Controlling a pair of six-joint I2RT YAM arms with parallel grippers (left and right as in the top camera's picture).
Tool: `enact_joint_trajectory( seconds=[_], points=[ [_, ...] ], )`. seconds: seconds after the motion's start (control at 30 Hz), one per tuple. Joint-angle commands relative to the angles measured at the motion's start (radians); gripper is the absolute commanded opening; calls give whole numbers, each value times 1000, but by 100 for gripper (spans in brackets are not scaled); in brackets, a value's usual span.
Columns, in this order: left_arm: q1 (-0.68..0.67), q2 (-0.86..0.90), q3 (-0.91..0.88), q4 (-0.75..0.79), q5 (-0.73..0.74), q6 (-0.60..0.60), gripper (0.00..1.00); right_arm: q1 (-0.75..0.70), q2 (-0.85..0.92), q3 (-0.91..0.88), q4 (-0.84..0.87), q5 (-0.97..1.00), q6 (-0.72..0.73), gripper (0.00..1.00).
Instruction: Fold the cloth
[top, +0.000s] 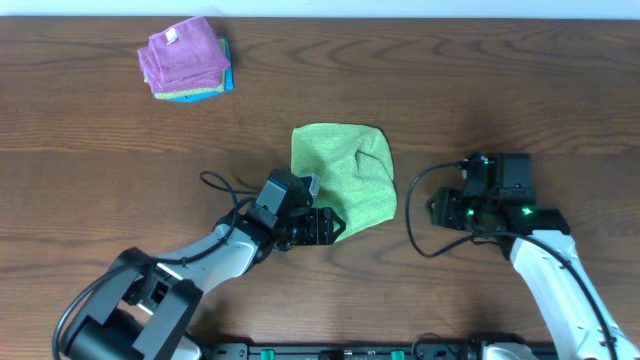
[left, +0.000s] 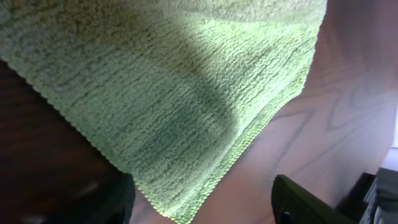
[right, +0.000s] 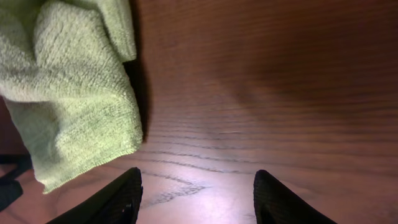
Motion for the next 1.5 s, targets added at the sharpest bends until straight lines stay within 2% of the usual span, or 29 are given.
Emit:
enact_joint_trajectory(
  seconds=[0.0, 0.33, 0.43, 0.5, 0.57, 0.77, 0.87, 0.97, 1.0, 1.27, 1.47],
  points=[
    [0, 72, -28, -31, -15, -12, 68, -30, 0, -5, 2, -26, -10, 57],
    [0, 131, -28, -35, -28, -4, 45, -31, 0, -5, 4, -51, -10, 57],
    [0, 159, -28, -33, -31, -4, 46, -31, 0, -5, 3, -51, -10, 57],
    [0, 173, -28, -31, -35, -4, 54, -31, 0, -5, 3, -60, -11, 57],
    [0, 186, -28, -31, -47, -5, 55, -31, 0, -5, 4, -78, -14, 56],
    [0, 199, -28, -31, -75, -5, 46, -31, 0, -5, 4, -93, -17, 55],
    [0, 199, -28, -35, -94, -4, 36, -31, 0, -5, 3, -107, -26, 55],
    [0, 199, -28, -39, -105, -3, 11, -31, 0, -5, 3, -108, -26, 55],
    [0, 199, -28, -38, -108, -3, 6, -31, 0, -5, 3, -114, -29, 54],
    [24, 198, -27, -60, -99, 33, 6, -31, 0, -5, 3, -126, -33, 52],
    [130, 137, -1, -233, -100, 143, 6, -28, 0, -5, 4, -145, -40, 50]
  ],
)
